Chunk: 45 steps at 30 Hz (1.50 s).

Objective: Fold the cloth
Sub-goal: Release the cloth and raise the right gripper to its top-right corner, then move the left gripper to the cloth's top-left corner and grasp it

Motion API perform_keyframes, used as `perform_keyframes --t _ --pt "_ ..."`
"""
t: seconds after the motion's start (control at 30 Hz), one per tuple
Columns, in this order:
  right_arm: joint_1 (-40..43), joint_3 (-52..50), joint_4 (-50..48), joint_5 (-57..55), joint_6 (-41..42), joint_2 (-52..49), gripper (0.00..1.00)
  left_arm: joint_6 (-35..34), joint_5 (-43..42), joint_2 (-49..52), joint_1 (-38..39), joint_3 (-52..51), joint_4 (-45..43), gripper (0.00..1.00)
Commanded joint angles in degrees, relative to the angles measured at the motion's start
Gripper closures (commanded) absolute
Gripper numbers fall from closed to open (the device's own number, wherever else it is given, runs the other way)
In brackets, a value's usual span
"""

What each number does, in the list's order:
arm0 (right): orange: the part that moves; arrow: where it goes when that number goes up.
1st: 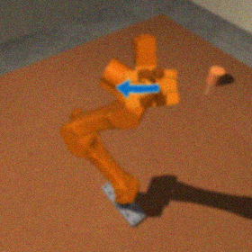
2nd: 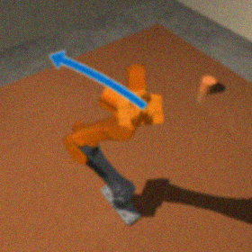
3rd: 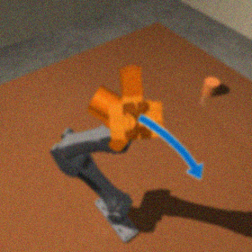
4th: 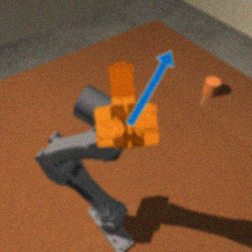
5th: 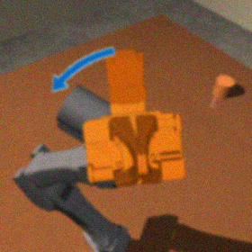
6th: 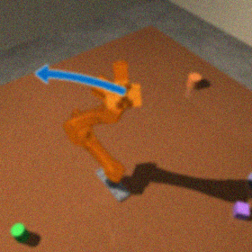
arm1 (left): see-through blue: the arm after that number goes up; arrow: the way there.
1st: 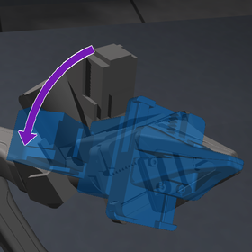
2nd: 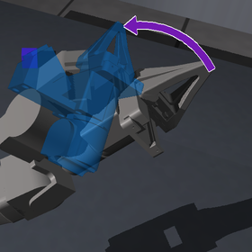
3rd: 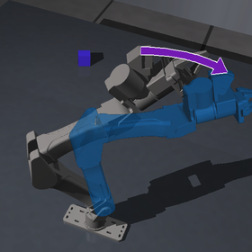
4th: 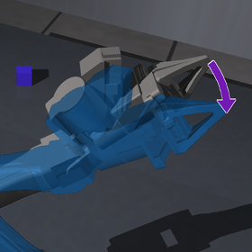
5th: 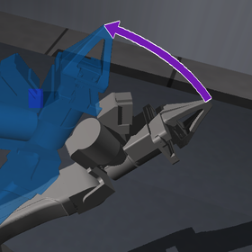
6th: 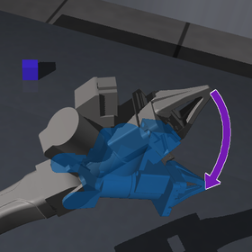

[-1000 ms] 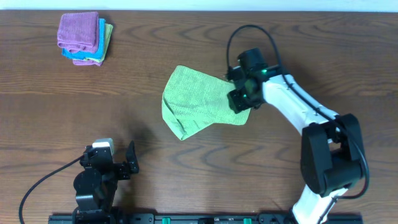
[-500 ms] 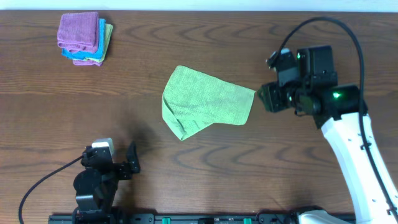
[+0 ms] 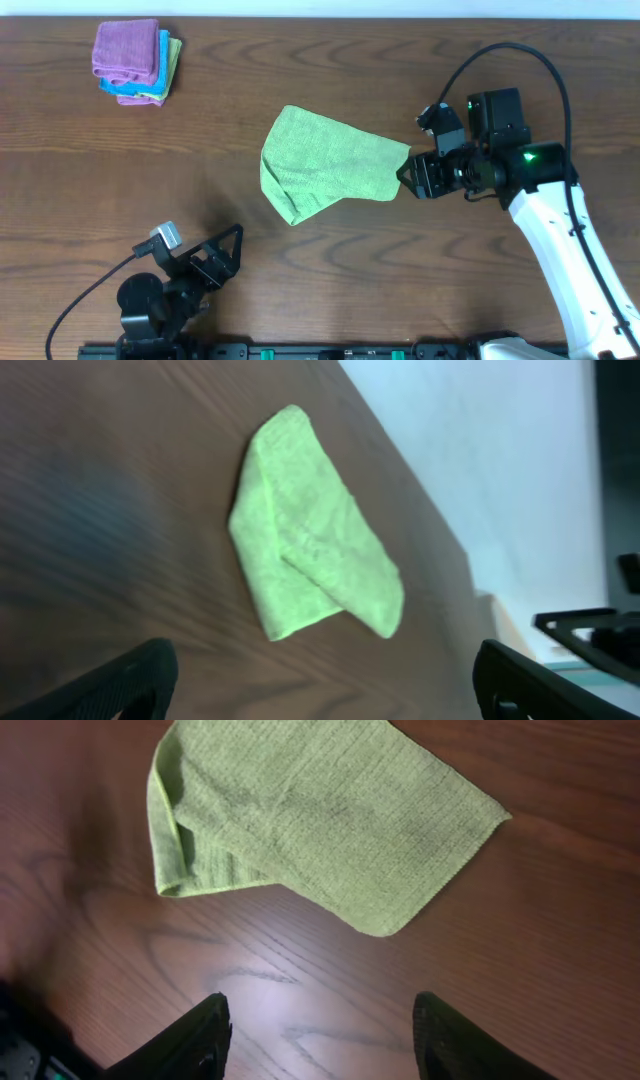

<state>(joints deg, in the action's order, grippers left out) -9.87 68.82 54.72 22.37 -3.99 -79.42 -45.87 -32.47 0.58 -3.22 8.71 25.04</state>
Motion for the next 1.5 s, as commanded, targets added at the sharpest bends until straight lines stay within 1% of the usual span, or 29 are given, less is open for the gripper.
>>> perform_keyframes --t 0.0,0.07,0.17,0.27,0.37,0.4,0.63,0.73,0.9,1.0,1.13,1.27,1.47 --pt "0.04 0.15 -0.26 1.40 0.50 0.46 0.40 -2.91 -4.42 -0.28 0.20 -0.83 -3.89 0.03" --pt "0.04 0.15 -2.36 1.40 0.52 0.46 0.38 -2.95 -4.96 0.72 1.97 -0.83 -8.37 0.00" --pt "0.09 0.15 -5.84 0.92 0.55 0.46 0.36 -1.11 -2.60 4.74 5.44 -0.83 -11.28 0.00" --pt "0.11 0.15 -8.96 -2.27 0.55 0.46 0.34 2.01 1.33 12.44 9.73 -0.66 -14.78 0.00" --pt "0.72 0.15 -10.64 -4.22 0.52 0.46 0.33 4.90 5.51 23.02 13.90 0.90 -19.32 0.00" --pt "1.20 0.15 -10.86 -4.22 0.55 0.46 0.33 6.25 6.56 26.14 14.88 1.92 -19.93 0.05" --pt "5.88 0.15 -12.37 -4.15 0.52 -0.13 0.32 17.51 12.96 50.62 19.17 15.63 -19.23 0.04" --pt "6.73 0.13 -13.44 -4.15 0.50 -0.76 0.32 21.11 14.80 59.14 19.50 21.24 -19.21 0.05" --pt "7.13 0.13 -15.26 -4.13 0.48 -2.05 0.32 30.51 18.97 73.72 19.50 33.48 -18.84 0.05" --pt "7.13 0.13 -15.76 -3.82 0.04 -4.17 0.33 35.91 21.57 82.77 19.50 41.20 -18.84 0.03" --pt "7.13 0.13 -17.03 -0.98 0.07 -7.78 0.33 41.99 23.52 93.59 19.37 50.71 -18.95 0.02" --pt "7.13 0.13 -18.69 -0.81 0.09 -10.86 0.33 44.65 24.28 104.28 19.28 60.50 -19.32 0.04" --pt "7.13 0.13 -22.12 -0.87 0.09 -13.55 0.33 44.61 23.45 115.49 19.28 71.21 -19.17 0.04"
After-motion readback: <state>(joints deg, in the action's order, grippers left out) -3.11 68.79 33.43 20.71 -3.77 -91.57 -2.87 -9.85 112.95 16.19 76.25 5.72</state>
